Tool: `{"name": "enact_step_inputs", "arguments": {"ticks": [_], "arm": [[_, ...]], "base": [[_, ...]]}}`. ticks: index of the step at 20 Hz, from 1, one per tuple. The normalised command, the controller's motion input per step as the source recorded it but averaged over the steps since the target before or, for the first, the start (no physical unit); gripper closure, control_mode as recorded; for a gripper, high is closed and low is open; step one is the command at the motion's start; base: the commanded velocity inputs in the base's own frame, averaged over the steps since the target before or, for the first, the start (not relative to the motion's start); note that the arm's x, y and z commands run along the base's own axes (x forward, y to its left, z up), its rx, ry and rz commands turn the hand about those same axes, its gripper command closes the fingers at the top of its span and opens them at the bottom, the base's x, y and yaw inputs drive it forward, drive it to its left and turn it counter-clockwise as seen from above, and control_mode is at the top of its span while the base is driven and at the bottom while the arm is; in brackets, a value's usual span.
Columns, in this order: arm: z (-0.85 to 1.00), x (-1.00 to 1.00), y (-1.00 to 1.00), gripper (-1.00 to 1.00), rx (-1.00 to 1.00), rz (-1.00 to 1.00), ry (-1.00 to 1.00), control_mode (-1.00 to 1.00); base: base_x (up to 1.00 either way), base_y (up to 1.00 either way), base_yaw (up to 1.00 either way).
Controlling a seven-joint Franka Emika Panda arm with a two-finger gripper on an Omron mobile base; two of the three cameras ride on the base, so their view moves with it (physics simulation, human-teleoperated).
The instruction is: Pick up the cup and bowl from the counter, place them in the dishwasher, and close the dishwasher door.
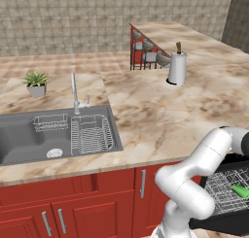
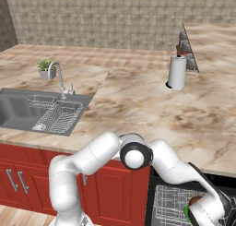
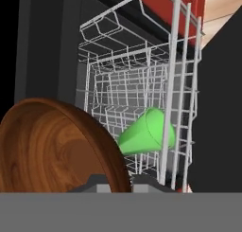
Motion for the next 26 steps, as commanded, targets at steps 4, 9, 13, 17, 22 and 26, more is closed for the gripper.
{"name": "enact_step_inputs", "arguments": {"ticks": [4, 9, 13, 17, 22, 26], "arm": [[-0.03, 0.37, -0.04, 1.0, 0.0, -0.08, 0.0, -1.0], [-0.08, 0.41, -0.09, 1.0, 0.0, -0.09, 0.0, -1.0], [-0.3, 0.13, -0.14, 1.0, 0.0, -0.04, 0.0, -1.0], [-0.49, 0.0, -0.15, 1.0, 0.0, 0.0, 0.0, -1.0], [-0.4, 0.0, -0.17, 1.0, -0.03, 0.0, -0.02, -1.0], [-0.23, 0.0, -0.18, 1.0, -0.05, 0.0, -0.05, -1.0]], "base": [[0.0, 0.0, 0.0], [0.0, 0.0, 0.0], [0.0, 0.0, 0.0], [0.0, 0.0, 0.0], [0.0, 0.0, 0.0], [0.0, 0.0, 0.0]]}}
